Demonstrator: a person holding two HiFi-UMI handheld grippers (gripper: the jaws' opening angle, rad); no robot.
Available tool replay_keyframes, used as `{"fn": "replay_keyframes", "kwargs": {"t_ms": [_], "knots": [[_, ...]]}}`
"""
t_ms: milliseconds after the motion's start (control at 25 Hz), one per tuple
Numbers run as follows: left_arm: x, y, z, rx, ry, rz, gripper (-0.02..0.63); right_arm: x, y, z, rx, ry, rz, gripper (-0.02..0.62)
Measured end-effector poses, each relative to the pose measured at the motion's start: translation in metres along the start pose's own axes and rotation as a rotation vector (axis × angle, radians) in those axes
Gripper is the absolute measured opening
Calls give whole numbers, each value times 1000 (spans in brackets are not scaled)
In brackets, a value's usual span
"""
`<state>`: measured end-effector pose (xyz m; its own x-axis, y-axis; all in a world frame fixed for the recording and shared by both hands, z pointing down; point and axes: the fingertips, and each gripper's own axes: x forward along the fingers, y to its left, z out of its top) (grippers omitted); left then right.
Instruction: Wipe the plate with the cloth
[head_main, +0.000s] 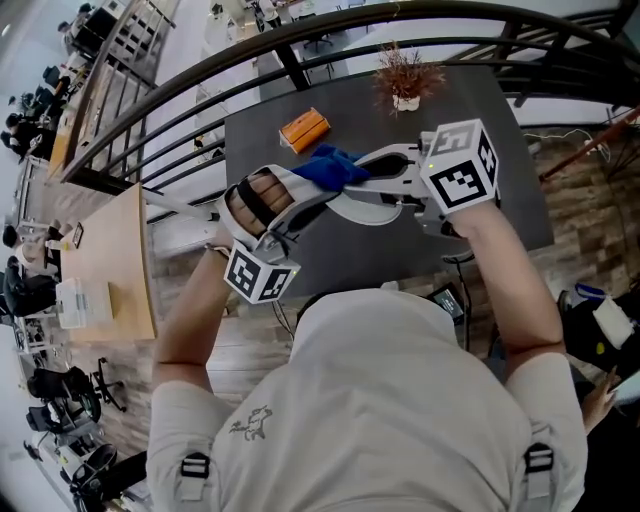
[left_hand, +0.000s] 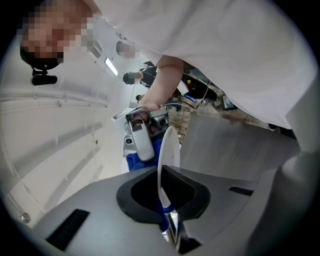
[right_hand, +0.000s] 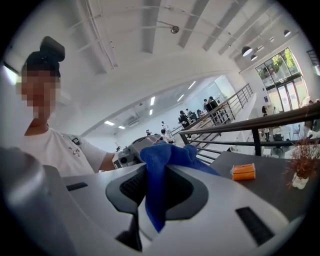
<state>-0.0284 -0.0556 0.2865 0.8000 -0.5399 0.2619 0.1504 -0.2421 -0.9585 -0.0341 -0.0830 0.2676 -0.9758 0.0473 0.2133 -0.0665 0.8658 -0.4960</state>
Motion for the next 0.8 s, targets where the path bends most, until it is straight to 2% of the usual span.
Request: {"fn": "replay_keyframes", "kwargs": {"t_ms": [120, 360, 480, 640, 800], "knots": [[-6, 1, -13, -8, 31, 6, 17, -8, 4, -10, 20, 0, 13, 84], [-16, 4, -23, -25, 65, 22, 17, -33, -28, -35, 82, 10, -65, 84], [-16, 2, -11, -14, 46, 15, 17, -38, -51, -43, 103, 22, -133, 84], [-11, 2, 4, -7, 11, 11, 17, -35, -68, -40, 106, 24, -178, 84], [-3, -3, 18, 0, -22, -3, 17, -18, -60, -23, 74, 25, -149, 84]]}}
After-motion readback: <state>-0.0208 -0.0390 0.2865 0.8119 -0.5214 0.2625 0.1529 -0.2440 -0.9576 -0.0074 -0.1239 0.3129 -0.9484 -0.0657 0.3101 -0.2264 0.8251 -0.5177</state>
